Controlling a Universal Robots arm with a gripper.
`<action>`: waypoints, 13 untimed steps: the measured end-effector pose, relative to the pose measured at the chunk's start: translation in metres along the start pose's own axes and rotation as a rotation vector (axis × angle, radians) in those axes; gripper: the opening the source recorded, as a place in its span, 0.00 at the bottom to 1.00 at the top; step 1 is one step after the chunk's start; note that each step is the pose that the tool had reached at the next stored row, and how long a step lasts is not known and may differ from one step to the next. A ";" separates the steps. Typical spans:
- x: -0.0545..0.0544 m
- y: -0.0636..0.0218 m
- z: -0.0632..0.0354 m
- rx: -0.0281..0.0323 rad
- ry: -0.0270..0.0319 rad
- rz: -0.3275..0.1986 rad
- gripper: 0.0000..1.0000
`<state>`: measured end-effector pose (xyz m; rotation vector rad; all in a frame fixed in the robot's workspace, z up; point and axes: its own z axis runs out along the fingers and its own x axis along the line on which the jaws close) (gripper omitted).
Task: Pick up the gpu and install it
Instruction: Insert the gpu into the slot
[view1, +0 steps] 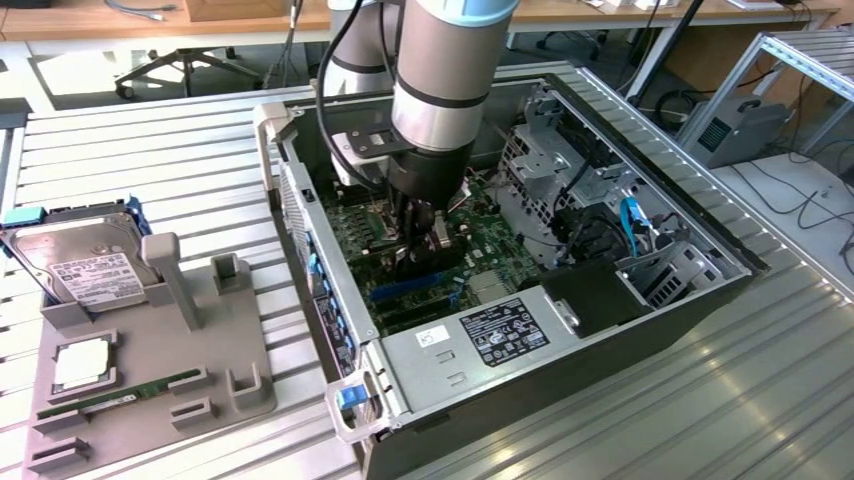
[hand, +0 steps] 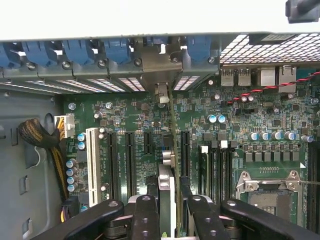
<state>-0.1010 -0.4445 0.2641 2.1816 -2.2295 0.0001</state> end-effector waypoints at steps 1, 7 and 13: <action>0.000 0.0000 0.0000 0.0001 0.0009 0.000 0.27; 0.000 0.0000 0.0000 0.0001 0.0055 0.000 0.27; 0.000 0.0000 0.0000 0.0001 0.0079 0.005 0.27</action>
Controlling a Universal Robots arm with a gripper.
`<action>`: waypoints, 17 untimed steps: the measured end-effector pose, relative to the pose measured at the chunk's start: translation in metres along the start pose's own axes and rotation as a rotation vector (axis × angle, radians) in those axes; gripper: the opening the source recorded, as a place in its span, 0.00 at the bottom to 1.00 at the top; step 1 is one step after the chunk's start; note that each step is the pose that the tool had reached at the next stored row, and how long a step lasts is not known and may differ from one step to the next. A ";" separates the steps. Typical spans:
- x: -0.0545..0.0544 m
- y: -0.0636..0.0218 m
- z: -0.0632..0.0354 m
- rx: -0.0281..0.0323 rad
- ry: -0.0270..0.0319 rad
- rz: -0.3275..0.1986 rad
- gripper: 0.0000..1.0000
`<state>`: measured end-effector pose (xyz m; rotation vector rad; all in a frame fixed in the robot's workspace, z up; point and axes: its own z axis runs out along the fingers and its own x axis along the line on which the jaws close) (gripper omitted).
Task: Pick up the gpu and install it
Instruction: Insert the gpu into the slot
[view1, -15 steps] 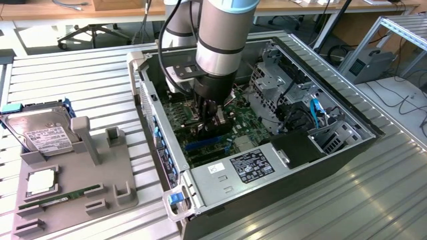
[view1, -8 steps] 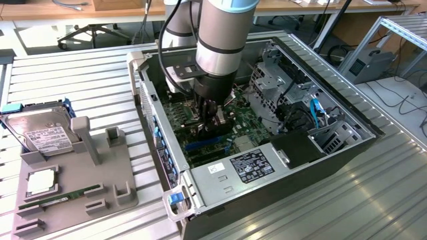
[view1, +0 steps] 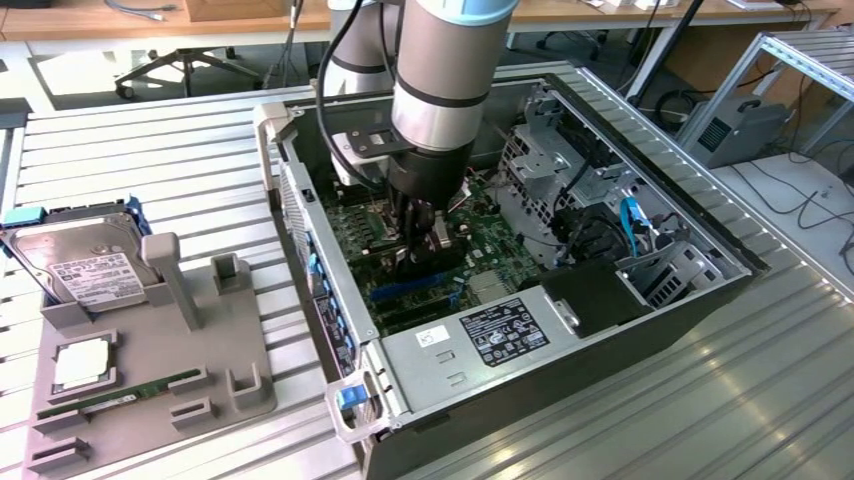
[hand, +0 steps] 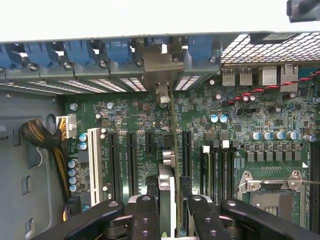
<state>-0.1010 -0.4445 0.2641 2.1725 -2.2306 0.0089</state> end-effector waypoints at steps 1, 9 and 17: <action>0.000 0.0000 0.0000 0.0001 0.0006 0.001 0.27; 0.000 0.0000 0.0000 0.0001 0.0077 0.002 0.27; 0.000 -0.0005 0.0001 0.0002 0.0100 0.003 0.27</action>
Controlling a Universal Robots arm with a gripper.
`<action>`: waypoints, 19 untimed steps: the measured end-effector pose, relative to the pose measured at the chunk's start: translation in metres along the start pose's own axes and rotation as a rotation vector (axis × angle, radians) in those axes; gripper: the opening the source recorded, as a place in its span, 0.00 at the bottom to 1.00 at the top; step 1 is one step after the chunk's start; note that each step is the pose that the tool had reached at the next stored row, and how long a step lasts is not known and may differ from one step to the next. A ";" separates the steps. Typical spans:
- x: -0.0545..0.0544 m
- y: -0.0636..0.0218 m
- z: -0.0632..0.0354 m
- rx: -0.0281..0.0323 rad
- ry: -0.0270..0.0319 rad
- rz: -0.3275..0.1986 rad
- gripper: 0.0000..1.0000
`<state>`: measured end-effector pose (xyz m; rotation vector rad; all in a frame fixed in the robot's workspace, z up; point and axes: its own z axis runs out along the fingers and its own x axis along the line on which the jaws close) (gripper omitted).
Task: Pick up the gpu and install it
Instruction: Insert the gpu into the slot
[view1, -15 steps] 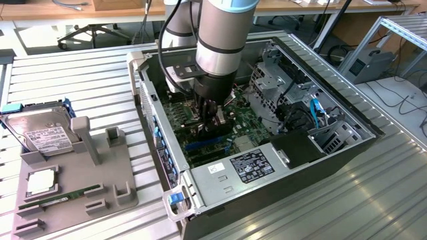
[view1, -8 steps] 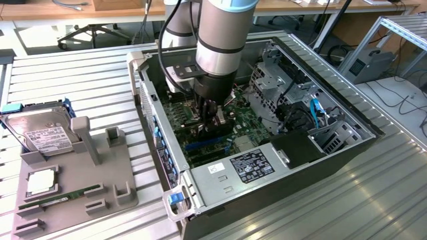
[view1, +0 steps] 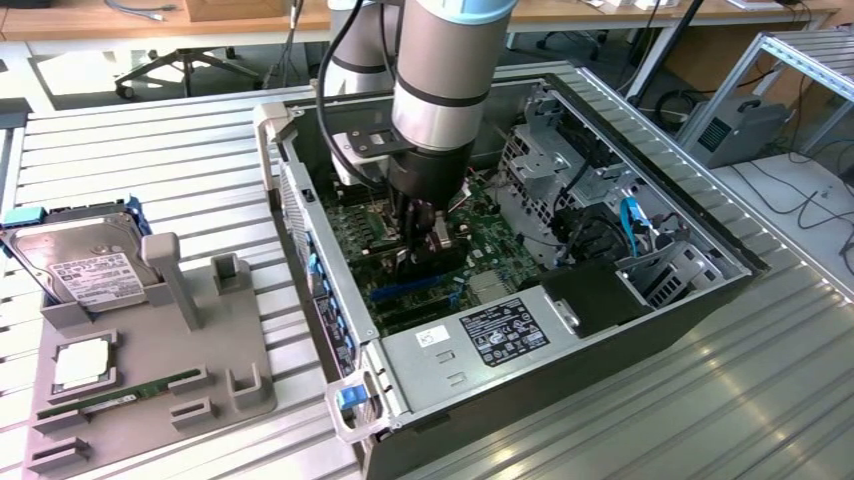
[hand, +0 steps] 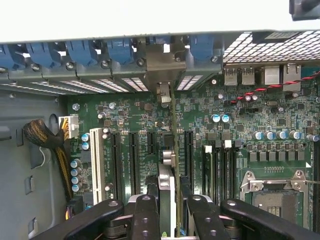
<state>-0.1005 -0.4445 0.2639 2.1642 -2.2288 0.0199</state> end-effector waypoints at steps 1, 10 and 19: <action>0.000 0.0000 0.0000 0.0000 0.0001 0.000 0.27; 0.000 -0.0008 0.0000 0.0000 0.0001 0.000 0.27; 0.000 -0.0008 0.0000 0.0001 0.0001 0.000 0.27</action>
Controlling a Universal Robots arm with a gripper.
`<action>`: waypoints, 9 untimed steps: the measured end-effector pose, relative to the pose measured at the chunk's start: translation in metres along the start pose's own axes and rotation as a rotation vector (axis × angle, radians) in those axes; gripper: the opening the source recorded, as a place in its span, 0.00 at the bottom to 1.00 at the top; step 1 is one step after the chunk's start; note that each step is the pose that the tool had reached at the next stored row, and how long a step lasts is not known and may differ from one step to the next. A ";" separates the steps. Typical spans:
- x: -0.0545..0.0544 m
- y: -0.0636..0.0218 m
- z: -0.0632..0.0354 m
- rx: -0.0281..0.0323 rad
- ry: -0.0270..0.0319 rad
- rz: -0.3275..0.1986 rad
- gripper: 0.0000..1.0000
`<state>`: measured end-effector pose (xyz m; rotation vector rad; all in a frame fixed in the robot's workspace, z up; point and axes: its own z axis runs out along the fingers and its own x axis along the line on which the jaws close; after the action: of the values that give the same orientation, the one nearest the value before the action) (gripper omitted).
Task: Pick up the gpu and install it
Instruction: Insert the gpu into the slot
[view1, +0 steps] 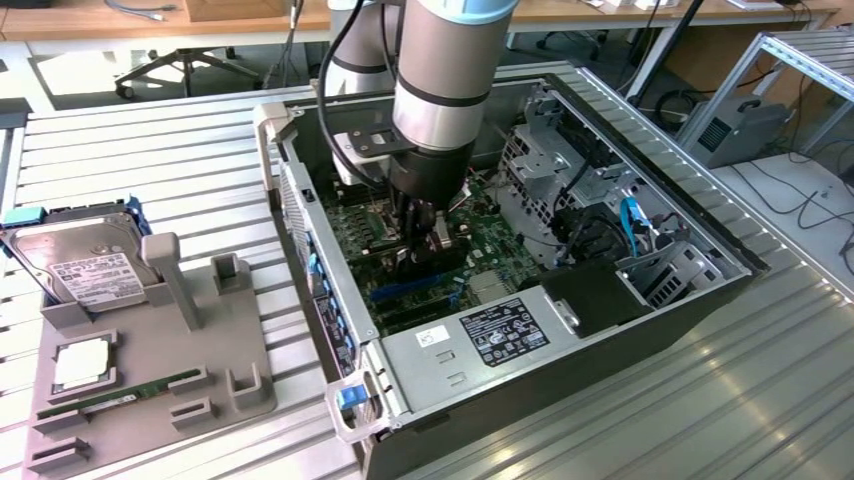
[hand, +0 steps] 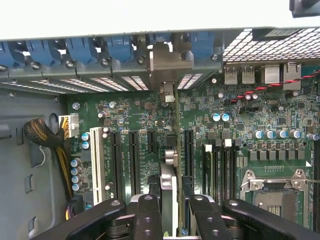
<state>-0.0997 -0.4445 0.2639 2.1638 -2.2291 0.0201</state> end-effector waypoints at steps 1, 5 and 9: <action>0.000 0.0022 0.0002 -0.0001 0.0000 0.001 0.27; 0.000 0.0022 0.0030 -0.0001 0.0001 0.001 0.27; 0.000 0.0022 0.0038 -0.0001 0.0001 0.001 0.27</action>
<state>-0.1020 -0.4450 0.2601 2.1631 -2.2297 0.0202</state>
